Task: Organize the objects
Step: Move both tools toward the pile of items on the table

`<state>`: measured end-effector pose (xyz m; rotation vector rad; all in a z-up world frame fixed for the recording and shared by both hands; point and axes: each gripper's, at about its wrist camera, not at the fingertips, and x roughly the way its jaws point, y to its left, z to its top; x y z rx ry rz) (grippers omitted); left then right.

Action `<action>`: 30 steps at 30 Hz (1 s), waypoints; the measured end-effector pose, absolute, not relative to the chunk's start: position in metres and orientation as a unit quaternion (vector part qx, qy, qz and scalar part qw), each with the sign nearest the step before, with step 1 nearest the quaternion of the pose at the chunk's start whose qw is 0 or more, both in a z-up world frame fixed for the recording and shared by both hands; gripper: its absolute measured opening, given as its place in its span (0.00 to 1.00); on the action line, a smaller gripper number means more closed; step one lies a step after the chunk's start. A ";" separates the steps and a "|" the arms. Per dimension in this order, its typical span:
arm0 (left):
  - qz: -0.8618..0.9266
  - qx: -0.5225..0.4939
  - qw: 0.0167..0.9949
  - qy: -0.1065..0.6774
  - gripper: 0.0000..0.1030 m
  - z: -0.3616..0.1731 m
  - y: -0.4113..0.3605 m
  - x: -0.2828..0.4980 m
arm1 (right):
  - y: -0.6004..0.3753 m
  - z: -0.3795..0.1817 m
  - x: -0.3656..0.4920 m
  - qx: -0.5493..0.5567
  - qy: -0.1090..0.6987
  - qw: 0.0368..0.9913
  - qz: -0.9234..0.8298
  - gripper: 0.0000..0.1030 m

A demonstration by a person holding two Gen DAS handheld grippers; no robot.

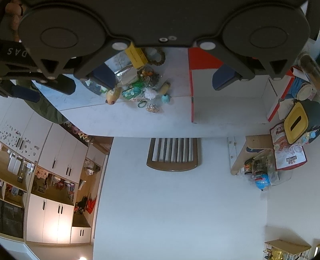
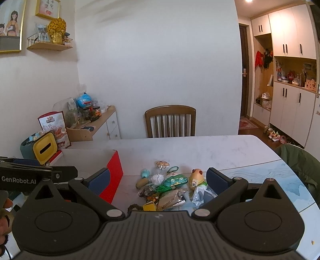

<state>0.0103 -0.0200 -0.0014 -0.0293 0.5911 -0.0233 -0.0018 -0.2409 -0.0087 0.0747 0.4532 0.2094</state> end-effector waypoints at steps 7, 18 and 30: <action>-0.008 -0.010 0.952 0.305 1.00 -0.002 -0.023 0.012 | -0.244 -0.009 0.002 0.032 0.236 0.966 0.105 1.00; -0.019 -0.003 0.949 0.315 1.00 -0.007 -0.029 0.014 | -0.251 -0.014 0.001 0.033 0.244 0.964 0.099 1.00; -0.032 0.005 0.947 0.320 1.00 -0.010 -0.041 0.026 | -0.266 -0.018 0.011 0.037 0.249 0.963 0.094 1.00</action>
